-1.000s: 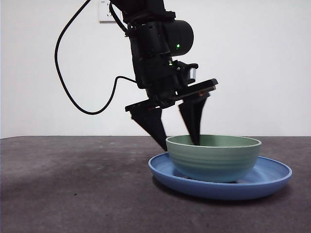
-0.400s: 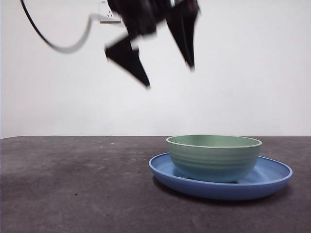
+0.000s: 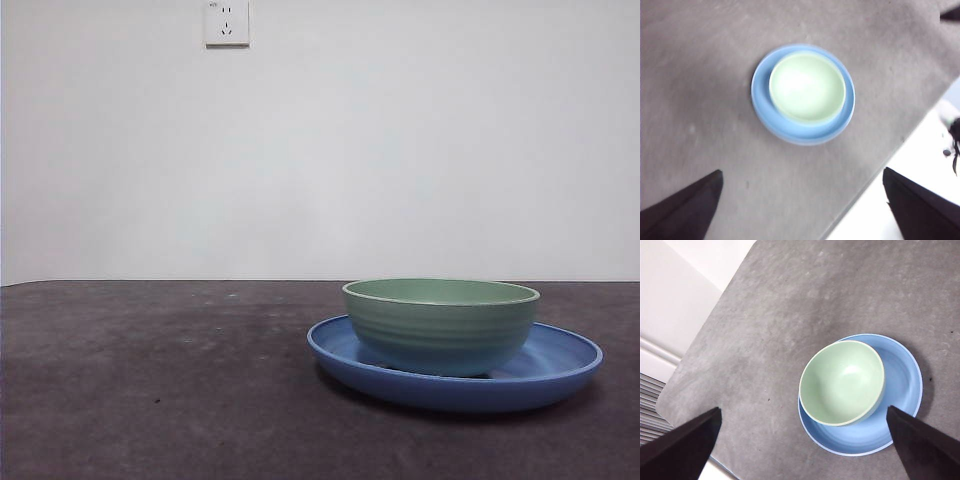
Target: Place the green bowl on the blue plate
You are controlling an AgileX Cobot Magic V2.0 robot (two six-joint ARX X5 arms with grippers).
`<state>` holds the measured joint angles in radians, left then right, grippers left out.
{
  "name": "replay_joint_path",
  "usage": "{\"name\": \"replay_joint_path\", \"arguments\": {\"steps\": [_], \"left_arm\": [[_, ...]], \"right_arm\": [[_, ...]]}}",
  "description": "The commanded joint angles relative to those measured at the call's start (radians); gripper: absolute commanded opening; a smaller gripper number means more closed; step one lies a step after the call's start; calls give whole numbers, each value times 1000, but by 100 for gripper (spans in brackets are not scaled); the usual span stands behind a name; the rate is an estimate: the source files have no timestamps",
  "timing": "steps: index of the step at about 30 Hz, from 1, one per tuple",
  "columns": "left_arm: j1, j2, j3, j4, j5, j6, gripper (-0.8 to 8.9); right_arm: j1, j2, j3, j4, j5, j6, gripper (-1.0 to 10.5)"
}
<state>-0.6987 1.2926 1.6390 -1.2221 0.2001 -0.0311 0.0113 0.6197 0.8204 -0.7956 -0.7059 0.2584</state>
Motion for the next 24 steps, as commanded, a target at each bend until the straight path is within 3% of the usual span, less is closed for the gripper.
{"name": "replay_joint_path", "arguments": {"steps": [1,16,24], "left_arm": [[1,-104,-83,41,1,19,558],[8,-673,-612,214,7,7,563],[8,-793,-680,143,39,-42,562]], "right_arm": [[0,4,17,8,-2,-13,554],[0,4,17,-9,-2,-17,554],[0,6,17,-60,-1,-39,554]]}}
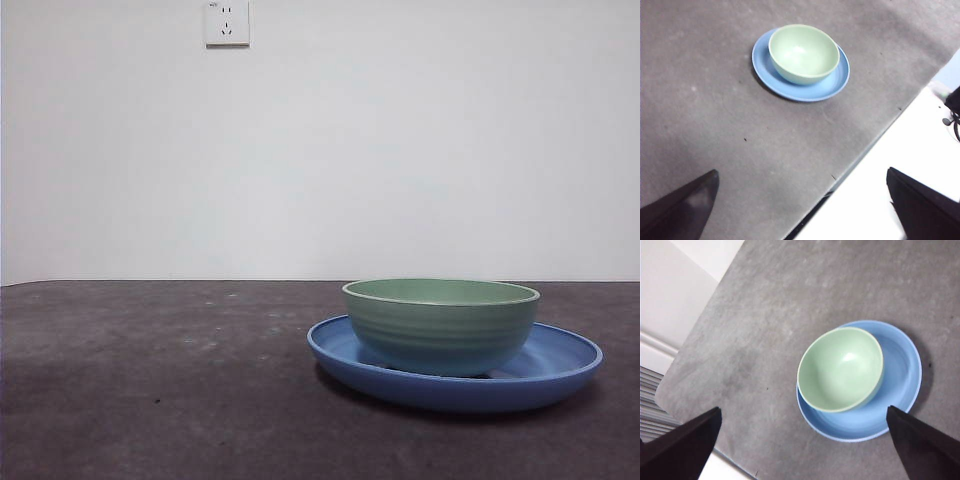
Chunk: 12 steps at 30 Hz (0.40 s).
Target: Place the green bowl on the blue plate
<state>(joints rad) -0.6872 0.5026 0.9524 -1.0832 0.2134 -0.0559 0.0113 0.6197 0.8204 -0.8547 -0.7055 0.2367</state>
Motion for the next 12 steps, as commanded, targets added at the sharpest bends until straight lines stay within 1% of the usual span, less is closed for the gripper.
{"name": "replay_joint_path", "arguments": {"steps": [1,3,5,7,10,12], "left_arm": [[-4,-9,6,3,51,-23,562],[-4,-18,6,5,109,-43,562],[-4,-23,6,2,185,-42,562],[-4,-26,6,2,229,-43,562],[-4,-26,7,3,250,-42,562],[-4,-26,7,4,250,-42,562]], "right_arm": [[0,7,17,-6,-1,-16,554],[0,9,17,-14,-1,-16,554],[0,21,17,-16,-1,-16,554],[0,37,17,-23,-1,-13,553],[0,77,17,-40,4,-11,553],[0,116,17,-50,26,-10,552]]}}
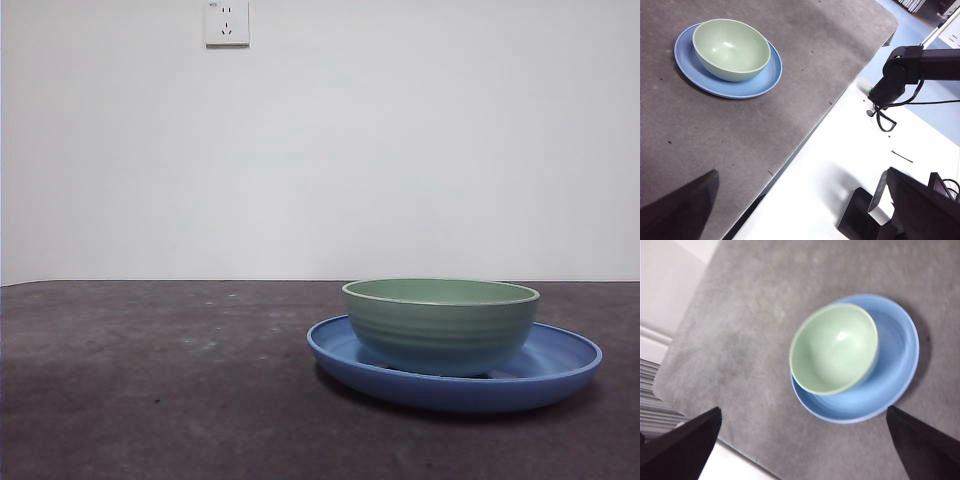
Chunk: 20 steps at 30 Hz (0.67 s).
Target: Place the green bowl on the blue plate
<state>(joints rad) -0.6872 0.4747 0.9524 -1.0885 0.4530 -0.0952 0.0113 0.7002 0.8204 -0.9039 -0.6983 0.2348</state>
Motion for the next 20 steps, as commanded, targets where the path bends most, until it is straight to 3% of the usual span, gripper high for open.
{"name": "replay_joint_path", "arguments": {"steps": [1,9,12,20], "left_arm": [[-4,2,7,10,11,-3,562],[-4,2,7,11,10,-3,562],[-4,2,7,11,10,-3,562],[-4,2,7,11,11,-3,562]], "right_arm": [[0,59,17,-3,31,-8,552],[0,270,17,24,75,-57,467],[0,354,17,64,75,-76,404],[0,560,17,214,78,-86,371]]}}
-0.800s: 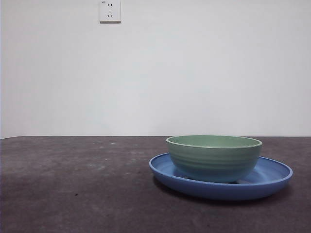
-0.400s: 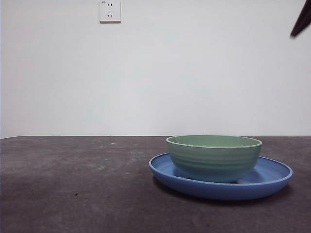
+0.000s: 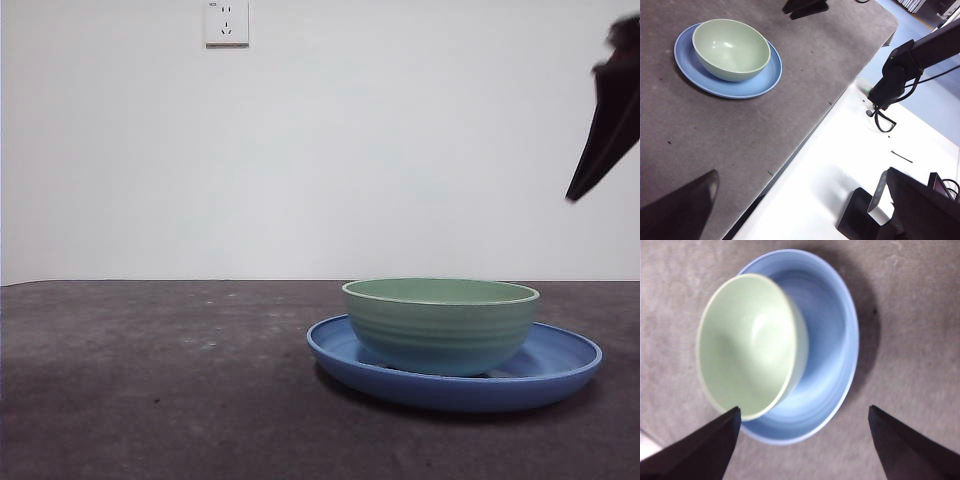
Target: Place the green bowl on the blue plate
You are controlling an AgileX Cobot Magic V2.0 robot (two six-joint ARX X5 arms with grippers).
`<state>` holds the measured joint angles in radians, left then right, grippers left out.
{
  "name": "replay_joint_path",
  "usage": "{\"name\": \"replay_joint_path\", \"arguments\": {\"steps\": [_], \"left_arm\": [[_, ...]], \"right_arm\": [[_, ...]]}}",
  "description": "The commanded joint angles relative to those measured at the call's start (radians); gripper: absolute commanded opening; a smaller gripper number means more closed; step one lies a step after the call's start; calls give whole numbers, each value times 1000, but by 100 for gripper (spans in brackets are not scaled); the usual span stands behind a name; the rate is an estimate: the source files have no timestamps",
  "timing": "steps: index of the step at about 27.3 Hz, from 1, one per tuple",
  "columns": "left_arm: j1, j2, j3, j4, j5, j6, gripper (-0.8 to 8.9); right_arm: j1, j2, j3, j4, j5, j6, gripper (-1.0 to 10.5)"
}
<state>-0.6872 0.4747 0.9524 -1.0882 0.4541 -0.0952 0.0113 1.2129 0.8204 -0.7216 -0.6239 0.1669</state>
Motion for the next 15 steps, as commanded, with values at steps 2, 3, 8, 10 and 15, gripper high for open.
{"name": "replay_joint_path", "arguments": {"steps": [2,3,8,10,15], "left_arm": [[-4,2,7,11,9,-3,562],[-4,2,7,11,9,-3,562],[-4,2,7,11,10,-3,562],[-4,2,7,11,9,-3,562],[-4,2,7,11,9,-3,562]], "right_arm": [[0,94,17,67,3,-19,346],[0,113,17,82,3,-19,344],[0,212,17,142,3,-19,344],[1,259,17,168,3,-19,308],[20,348,17,244,-1,-22,260]]}}
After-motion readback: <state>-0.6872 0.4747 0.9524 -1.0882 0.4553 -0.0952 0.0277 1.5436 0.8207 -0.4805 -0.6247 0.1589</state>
